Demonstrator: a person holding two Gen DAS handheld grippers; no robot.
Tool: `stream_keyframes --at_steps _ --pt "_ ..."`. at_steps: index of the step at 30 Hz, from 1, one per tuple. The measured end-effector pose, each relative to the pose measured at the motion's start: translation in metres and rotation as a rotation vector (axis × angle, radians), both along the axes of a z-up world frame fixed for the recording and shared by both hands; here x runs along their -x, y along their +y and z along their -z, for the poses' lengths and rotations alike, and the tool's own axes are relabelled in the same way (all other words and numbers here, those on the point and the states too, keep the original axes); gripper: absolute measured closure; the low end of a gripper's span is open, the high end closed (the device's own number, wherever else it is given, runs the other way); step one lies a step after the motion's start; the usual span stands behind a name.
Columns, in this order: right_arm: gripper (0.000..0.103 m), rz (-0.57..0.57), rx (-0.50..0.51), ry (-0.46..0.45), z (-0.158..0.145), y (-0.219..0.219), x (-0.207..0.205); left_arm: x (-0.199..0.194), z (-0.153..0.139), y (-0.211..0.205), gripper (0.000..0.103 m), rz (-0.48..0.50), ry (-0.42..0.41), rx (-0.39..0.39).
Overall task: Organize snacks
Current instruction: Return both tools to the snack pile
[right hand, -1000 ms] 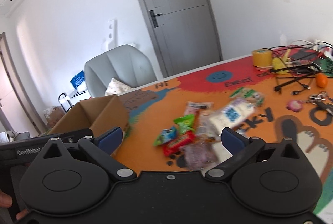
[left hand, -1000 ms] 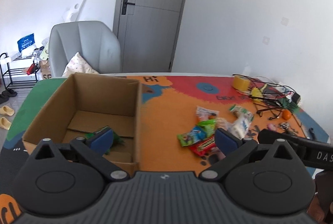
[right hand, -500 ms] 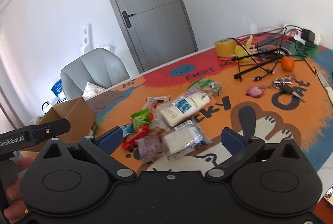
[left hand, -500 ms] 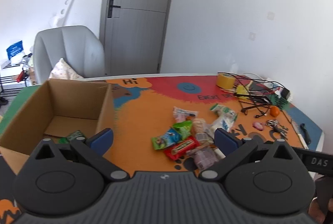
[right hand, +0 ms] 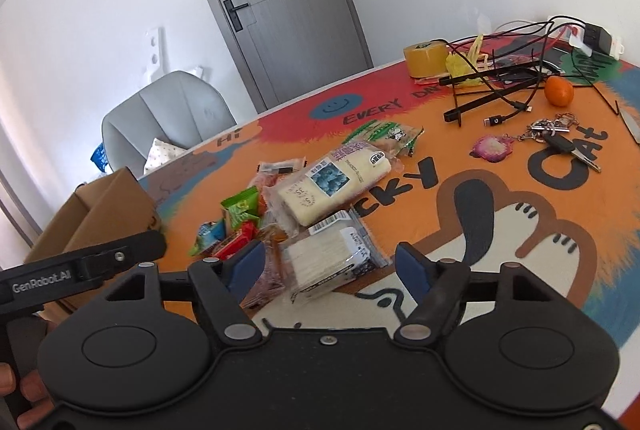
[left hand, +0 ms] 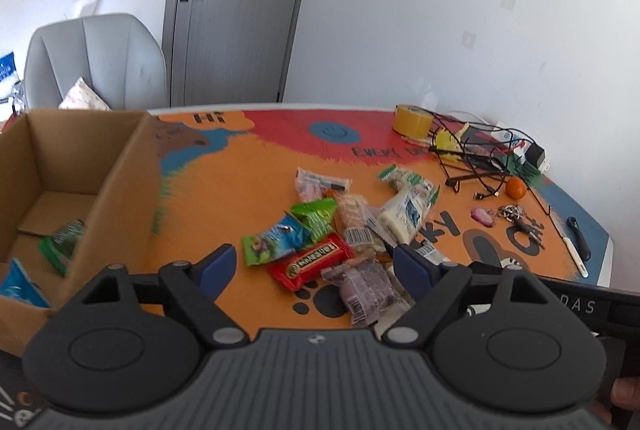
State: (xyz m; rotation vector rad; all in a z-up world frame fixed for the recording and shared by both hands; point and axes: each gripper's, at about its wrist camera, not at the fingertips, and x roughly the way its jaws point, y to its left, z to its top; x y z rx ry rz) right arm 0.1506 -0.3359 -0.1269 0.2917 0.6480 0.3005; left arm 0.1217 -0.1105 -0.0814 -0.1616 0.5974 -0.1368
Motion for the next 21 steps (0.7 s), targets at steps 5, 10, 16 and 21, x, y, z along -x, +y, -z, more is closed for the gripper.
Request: stream_keyframes --at_steps 5,10,16,21 --pt "0.03 -0.046 0.027 0.016 0.012 0.004 -0.016 -0.016 0.013 -0.011 0.028 0.013 0.034 0.004" --pt "0.024 -0.09 0.086 0.028 0.022 0.015 -0.026 -0.025 0.024 -0.012 0.038 -0.012 0.064 0.009" --pt "0.019 -0.12 0.09 0.036 0.033 0.023 -0.035 -0.027 0.027 -0.006 0.038 -0.039 0.069 0.009" --pt "0.042 -0.112 0.103 0.007 0.036 0.025 -0.035 -0.029 0.032 -0.008 0.038 -0.035 0.083 0.009"
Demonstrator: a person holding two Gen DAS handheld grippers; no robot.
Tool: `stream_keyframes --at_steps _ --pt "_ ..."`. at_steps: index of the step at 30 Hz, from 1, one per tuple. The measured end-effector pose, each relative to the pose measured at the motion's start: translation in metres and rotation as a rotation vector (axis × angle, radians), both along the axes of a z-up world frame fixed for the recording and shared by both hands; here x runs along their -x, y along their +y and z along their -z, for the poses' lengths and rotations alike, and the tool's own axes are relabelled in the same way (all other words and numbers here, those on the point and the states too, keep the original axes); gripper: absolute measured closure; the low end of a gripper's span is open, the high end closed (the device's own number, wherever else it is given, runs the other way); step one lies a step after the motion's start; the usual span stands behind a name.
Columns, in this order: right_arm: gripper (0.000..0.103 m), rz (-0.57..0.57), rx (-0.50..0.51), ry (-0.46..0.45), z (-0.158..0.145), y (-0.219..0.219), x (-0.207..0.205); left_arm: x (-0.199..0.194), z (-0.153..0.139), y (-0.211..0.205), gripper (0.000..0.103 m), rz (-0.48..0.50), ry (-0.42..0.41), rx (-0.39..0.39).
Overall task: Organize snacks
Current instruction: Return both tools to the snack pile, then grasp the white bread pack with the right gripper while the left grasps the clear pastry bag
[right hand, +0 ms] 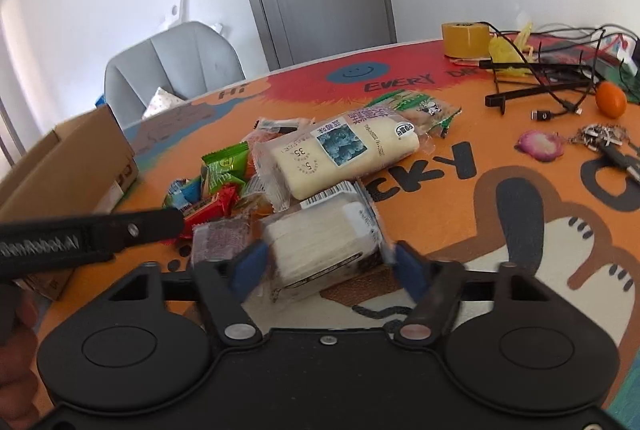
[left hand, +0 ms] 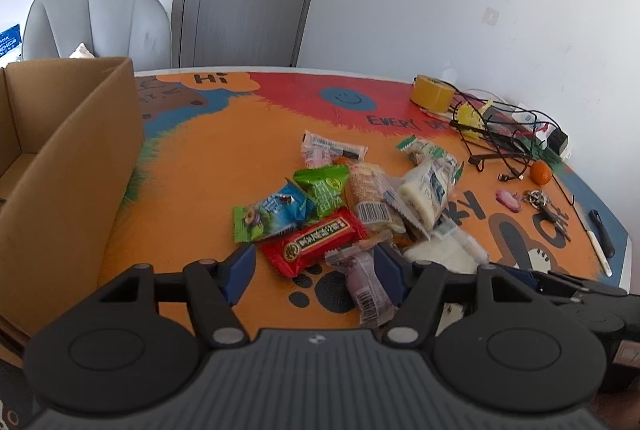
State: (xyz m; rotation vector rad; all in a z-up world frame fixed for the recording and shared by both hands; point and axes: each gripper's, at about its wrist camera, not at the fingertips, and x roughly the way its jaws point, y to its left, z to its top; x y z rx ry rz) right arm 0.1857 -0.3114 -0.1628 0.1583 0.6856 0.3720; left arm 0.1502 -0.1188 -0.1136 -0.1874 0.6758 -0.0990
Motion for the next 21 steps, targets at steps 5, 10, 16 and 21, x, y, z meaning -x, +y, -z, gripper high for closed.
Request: stream_keyframes --at_steps 5,10,16,21 --pt "0.045 0.035 -0.019 0.005 0.0 -0.012 0.003 -0.003 0.005 -0.01 0.038 0.007 0.0 -0.002" --pt "0.046 0.083 -0.024 0.012 0.001 -0.027 0.01 -0.005 0.009 -0.024 0.038 0.025 -0.002 -0.004" --pt "0.045 0.125 0.004 0.017 0.0 -0.04 0.015 -0.01 0.016 -0.038 0.038 0.04 0.01 -0.009" --pt "0.034 0.125 0.021 0.016 -0.001 -0.041 0.017 -0.012 0.024 -0.05 0.038 0.025 0.006 -0.075"
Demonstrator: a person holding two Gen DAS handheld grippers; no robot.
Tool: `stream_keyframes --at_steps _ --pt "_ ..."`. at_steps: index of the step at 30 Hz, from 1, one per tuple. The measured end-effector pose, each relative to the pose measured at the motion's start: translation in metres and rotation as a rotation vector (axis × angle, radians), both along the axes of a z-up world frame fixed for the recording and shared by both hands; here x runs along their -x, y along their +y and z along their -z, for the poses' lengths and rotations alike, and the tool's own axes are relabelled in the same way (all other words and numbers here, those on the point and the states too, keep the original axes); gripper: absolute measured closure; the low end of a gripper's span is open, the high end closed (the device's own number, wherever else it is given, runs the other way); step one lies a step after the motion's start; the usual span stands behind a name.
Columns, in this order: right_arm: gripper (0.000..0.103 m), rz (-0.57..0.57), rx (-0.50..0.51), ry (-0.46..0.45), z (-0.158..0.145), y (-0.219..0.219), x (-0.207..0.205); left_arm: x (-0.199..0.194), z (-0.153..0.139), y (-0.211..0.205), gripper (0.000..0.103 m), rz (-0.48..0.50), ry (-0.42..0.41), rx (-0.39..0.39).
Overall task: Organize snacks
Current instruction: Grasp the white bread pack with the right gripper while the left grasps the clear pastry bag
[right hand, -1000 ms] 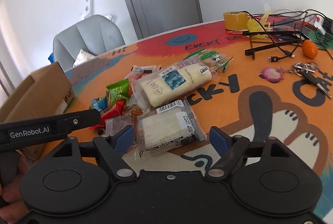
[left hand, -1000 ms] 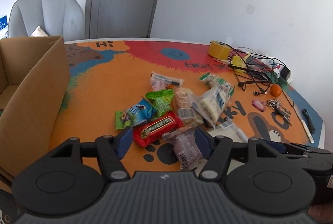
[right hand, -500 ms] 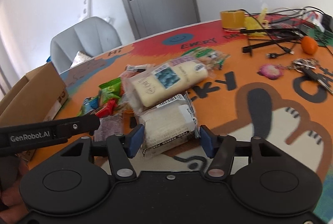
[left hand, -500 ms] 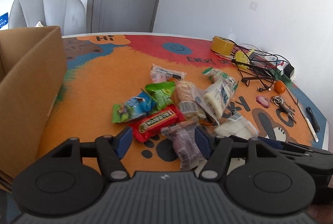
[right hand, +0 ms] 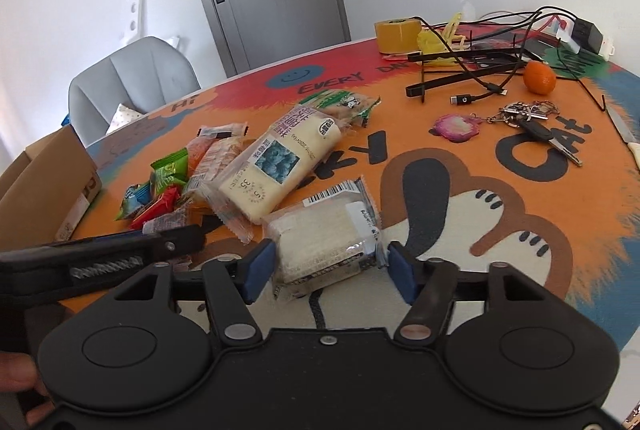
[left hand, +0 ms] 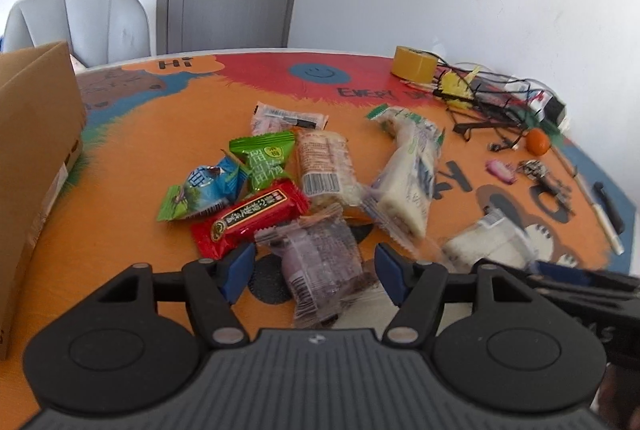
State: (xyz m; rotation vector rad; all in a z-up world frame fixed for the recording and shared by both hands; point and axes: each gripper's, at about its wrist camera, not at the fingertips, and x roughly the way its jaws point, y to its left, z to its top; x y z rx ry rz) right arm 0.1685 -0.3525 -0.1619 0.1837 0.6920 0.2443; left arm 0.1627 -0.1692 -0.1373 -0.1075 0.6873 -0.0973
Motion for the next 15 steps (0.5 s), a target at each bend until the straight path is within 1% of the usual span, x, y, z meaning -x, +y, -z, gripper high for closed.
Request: stream_keyframes --at_steps 1,3,5,7,8,10,12,15 --pt "0.033 0.0 0.005 -0.006 0.0 0.001 0.0 0.0 0.001 -0.002 0.039 0.001 -0.002 -0.014" --pt "0.032 -0.002 0.021 -0.008 0.0 0.005 -0.001 0.001 0.002 -0.005 0.044 0.007 -0.002 -0.058" --pt "0.03 -0.007 0.036 -0.006 0.001 0.009 -0.003 0.002 0.001 -0.005 0.061 -0.002 0.002 -0.094" --pt "0.027 -0.016 0.055 -0.015 0.001 0.013 -0.004 0.002 0.0 0.002 0.068 -0.011 0.007 -0.078" --pt "0.026 -0.022 0.062 -0.015 0.002 0.015 -0.005 0.003 0.0 0.005 0.069 -0.009 0.008 -0.062" --pt "0.018 -0.033 0.066 -0.018 0.002 0.019 -0.006 0.006 -0.001 0.009 0.07 -0.014 0.006 -0.064" --pt "0.016 -0.039 0.079 -0.029 0.003 0.023 -0.007 0.009 -0.001 0.014 0.07 -0.018 0.007 -0.051" --pt "0.017 -0.04 0.109 -0.025 0.005 0.029 -0.009 0.013 -0.002 0.02 0.07 -0.024 0.012 -0.032"
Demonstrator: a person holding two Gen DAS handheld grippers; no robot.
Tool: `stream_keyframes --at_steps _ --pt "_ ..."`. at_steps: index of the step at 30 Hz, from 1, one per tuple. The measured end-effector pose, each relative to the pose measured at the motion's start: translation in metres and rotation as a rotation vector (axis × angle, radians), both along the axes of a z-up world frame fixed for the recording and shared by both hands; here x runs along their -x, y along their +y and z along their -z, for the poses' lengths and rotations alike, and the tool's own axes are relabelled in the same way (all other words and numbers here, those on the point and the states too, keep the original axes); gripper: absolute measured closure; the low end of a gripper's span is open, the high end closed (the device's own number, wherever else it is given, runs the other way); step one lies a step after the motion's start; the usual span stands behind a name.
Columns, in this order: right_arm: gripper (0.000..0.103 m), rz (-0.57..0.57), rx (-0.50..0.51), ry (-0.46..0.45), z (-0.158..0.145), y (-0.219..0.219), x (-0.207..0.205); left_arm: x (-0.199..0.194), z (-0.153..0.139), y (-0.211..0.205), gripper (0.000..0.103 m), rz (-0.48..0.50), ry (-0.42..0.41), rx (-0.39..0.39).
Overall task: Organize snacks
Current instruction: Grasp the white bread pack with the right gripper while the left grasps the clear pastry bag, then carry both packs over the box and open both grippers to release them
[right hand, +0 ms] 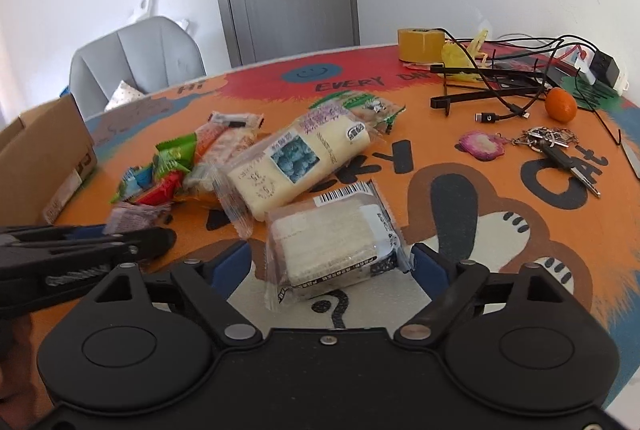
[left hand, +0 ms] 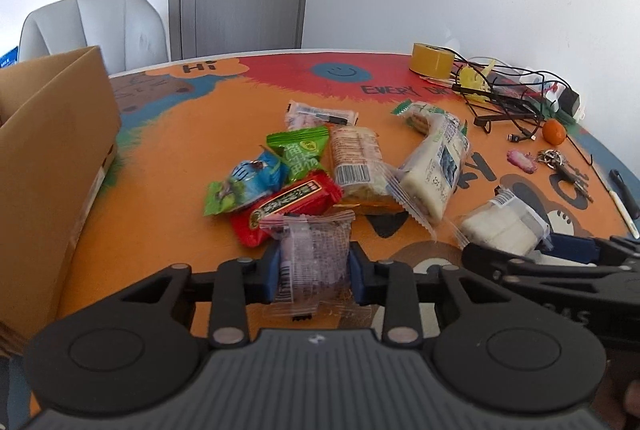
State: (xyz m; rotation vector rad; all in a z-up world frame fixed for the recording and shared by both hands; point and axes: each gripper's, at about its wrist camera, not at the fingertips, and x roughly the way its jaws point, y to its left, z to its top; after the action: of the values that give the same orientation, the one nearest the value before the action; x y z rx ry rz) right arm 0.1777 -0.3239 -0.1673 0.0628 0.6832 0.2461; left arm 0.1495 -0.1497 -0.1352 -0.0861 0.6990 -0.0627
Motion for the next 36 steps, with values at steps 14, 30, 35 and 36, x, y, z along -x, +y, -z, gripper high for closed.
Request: stream_keyframes --at_steps 14,30,35,36 --pt "0.048 -0.027 -0.075 -0.043 -0.012 0.01 0.007 0.014 -0.02 0.021 0.071 -0.03 -0.046 0.023" --pt "0.049 -0.096 -0.123 -0.119 -0.06 0.047 0.016 0.039 -0.072 0.058 0.071 -0.053 -0.175 0.02" --pt "0.049 -0.111 -0.13 -0.15 -0.078 0.059 0.02 0.044 -0.091 0.075 0.071 -0.061 -0.215 0.013" --pt "0.049 -0.117 -0.132 -0.158 -0.081 0.062 0.021 0.044 -0.093 0.079 0.071 -0.066 -0.215 0.015"
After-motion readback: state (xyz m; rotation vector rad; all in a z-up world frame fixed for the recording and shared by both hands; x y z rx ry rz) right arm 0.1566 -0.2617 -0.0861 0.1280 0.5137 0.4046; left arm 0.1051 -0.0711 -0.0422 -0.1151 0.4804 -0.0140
